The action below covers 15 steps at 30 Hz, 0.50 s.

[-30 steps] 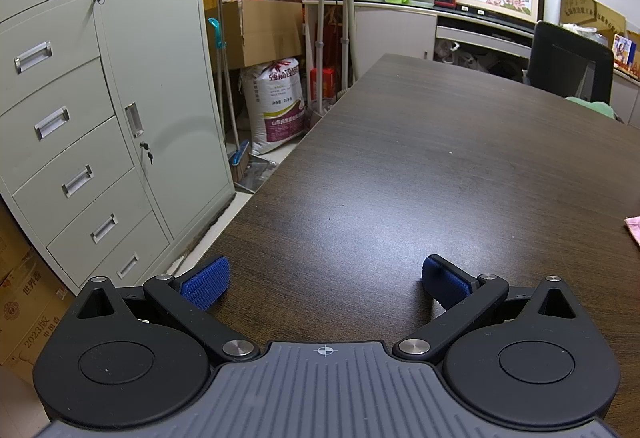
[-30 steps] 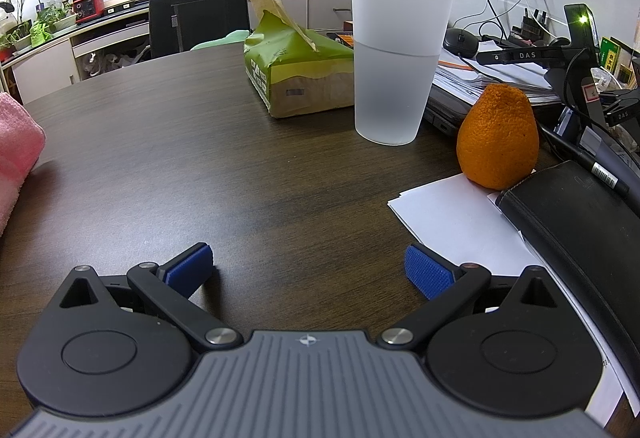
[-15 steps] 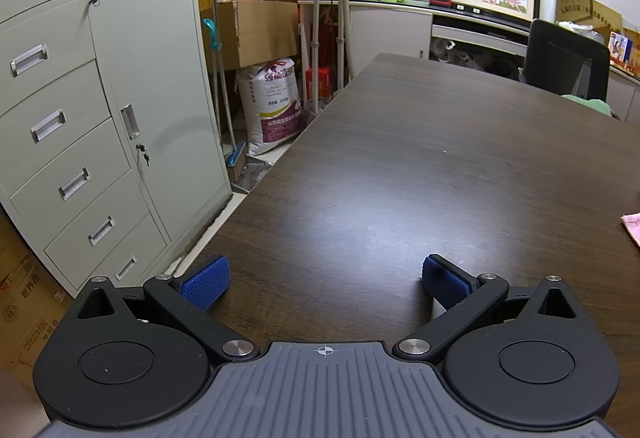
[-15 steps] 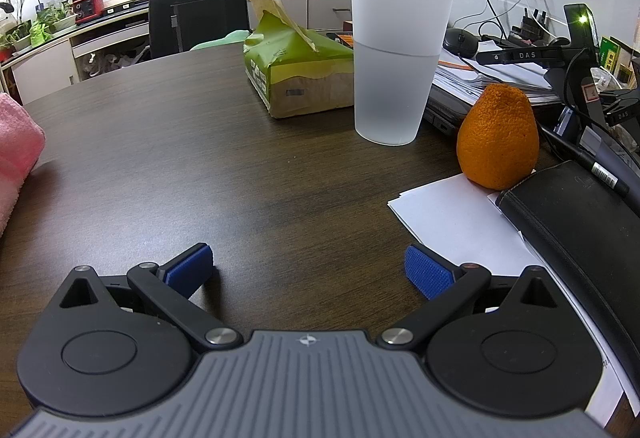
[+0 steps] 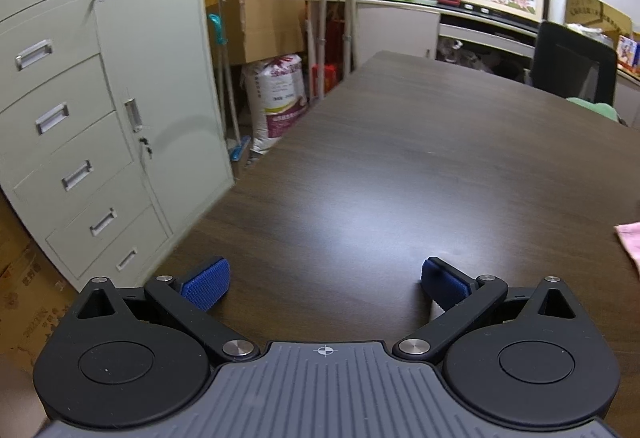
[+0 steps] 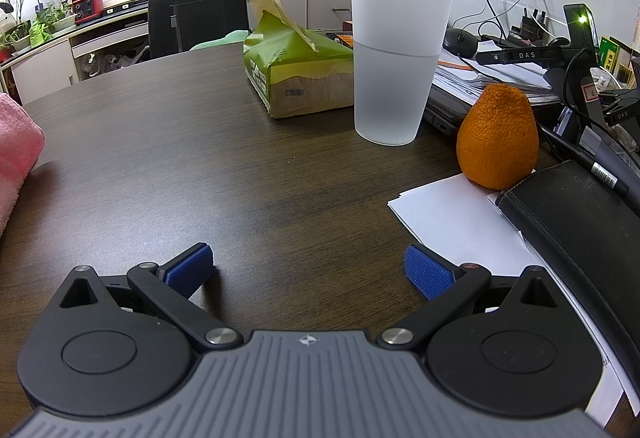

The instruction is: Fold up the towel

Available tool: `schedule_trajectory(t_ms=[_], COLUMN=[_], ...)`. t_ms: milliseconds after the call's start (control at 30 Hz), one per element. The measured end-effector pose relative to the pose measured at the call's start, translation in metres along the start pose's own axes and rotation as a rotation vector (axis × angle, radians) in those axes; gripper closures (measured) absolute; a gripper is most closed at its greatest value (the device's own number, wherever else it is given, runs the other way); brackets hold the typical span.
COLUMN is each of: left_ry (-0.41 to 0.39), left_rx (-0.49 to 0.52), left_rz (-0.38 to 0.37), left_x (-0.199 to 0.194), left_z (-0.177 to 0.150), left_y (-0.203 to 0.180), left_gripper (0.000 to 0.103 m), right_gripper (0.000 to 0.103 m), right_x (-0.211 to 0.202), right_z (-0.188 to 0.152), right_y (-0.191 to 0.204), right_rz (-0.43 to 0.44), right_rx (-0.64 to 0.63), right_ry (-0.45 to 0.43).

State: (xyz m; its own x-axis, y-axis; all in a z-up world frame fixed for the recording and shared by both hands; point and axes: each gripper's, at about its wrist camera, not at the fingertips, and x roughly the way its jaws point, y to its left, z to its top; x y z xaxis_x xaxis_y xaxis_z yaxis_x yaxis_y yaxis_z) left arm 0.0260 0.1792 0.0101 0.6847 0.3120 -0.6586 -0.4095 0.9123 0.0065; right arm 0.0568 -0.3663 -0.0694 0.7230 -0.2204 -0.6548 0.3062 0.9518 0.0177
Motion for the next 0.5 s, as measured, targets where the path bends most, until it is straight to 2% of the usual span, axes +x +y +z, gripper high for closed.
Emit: schedule_trajectory(t_ms=[100, 200, 300, 500], left_ry=[-0.005, -0.036, -0.022, -0.015], left_rx=[0.034, 0.092, 0.106, 0.147], left_rz=[-0.037, -0.101, -0.155, -0.208], left_x=[-0.005, -0.015, -0.015, -0.011], left_z=[0.002, 0.002, 0.001, -0.008], left_y=[-0.020, -0.049, -0.066, -0.091], left_gripper=[0.000, 0.000, 0.000, 0.000], right_gripper=[0.000, 0.000, 0.000, 0.000], right_x=[-0.001, -0.011, -0.027, -0.070], right_z=[0.000, 0.001, 0.009, 0.041], right_y=[0.002, 0.009, 0.027, 0.094], right_rz=[0.002, 0.065, 0.128, 0.306], right_rx=[0.001, 0.002, -0.044, -0.217], right_ry=[-0.004, -0.023, -0.060, -0.128])
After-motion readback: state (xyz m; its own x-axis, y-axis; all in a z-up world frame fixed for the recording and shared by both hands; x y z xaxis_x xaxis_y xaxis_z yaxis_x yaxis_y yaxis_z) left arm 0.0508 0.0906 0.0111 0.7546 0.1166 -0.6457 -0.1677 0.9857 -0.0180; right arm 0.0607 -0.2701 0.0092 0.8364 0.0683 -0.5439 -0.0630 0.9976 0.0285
